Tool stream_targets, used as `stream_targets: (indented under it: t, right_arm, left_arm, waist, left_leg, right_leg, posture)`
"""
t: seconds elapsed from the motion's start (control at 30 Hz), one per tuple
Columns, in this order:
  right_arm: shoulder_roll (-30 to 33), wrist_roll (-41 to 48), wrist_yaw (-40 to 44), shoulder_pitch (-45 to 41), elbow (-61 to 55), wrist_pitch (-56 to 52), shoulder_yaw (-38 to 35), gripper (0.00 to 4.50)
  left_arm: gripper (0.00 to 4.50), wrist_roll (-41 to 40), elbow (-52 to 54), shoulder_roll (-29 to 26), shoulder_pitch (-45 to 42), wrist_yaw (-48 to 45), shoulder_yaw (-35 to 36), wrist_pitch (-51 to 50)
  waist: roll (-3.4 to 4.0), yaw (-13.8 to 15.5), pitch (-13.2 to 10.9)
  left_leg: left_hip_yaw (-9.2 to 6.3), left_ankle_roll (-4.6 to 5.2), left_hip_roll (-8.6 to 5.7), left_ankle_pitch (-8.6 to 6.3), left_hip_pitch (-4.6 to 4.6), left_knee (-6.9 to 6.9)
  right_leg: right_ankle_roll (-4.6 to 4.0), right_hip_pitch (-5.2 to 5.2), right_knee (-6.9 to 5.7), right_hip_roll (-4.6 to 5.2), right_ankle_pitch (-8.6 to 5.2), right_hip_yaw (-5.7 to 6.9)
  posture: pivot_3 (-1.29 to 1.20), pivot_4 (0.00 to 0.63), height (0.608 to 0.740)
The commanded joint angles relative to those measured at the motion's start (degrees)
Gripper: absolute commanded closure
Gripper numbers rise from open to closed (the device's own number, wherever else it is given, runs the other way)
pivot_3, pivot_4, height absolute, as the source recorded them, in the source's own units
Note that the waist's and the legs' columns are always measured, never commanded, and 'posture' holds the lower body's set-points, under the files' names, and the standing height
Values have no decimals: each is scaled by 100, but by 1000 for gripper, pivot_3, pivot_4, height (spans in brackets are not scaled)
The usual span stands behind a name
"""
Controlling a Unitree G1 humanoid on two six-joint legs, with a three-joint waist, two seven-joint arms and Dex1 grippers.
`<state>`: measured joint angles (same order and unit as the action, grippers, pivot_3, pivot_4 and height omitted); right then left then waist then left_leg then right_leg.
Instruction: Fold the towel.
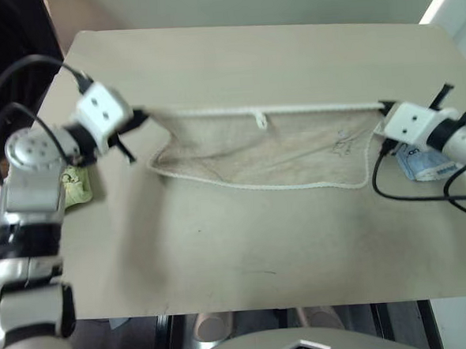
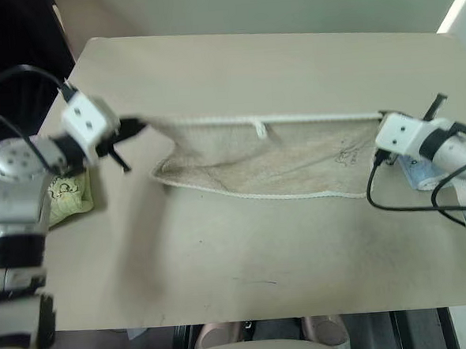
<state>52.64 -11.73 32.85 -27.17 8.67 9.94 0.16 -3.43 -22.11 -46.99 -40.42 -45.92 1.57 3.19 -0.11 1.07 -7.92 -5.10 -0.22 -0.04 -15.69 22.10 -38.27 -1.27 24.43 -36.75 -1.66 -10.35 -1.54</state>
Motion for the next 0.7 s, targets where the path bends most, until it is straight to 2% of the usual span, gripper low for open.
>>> stream_targets:
  t: [0.03,0.23,0.37,0.47,0.53,0.7]
  right_arm:
    - [165,288,45,-412,150,-234,-476,4493]
    - [379,1065,616,-649,-176,-661,-875,4493]
    - [690,1950,1372,-205,-832,-1343,-1362,4493]
    - [955,2680,2105,557,-1500,-1973,-1781,4493]
    - [1080,3222,2530,1179,-2085,-2567,-2106,4493]
    - [1240,4104,3233,2283,-2909,-3593,-2638,4493]
  left_arm:
    - [4500,346,-1080,-26,-833,723,199,518]
    - [4500,362,-2262,-201,-1687,680,255,1130]
    - [4500,-203,-2230,-492,-1602,-338,467,1007]
    - [4500,-762,-1506,-828,-818,-1488,543,689]
    - [4500,-1149,-1002,-1132,-180,-2108,639,105]
    - [4500,-1714,47,-1716,1255,-2932,904,-748]
  waist:
    - [0,-4,0]
    - [0,-24,0]
    - [0,-8,0]
    - [0,-2,1]
    - [0,4,1]
    - [-3,5,2]
  left_leg:
    - [0,0,0,0,0,0]
    - [-1,-10,0,16,20,25]
    - [0,-53,1,45,86,20]
    - [1,-53,0,38,141,22]
    - [3,-51,-1,20,158,18]
    - [10,-48,-2,13,197,1]
  right_leg:
    - [2,-1,3,0,1,0]
    - [4,11,48,0,0,3]
    - [21,50,77,0,-10,5]
    - [28,86,80,0,-14,6]
    - [44,96,86,-1,-26,6]
    - [51,128,87,-1,-30,1]
  posture:
    - [0,150,740]
    - [0,150,740]
    - [0,150,740]
    - [0,150,740]
    - [0,150,740]
    - [0,150,740]
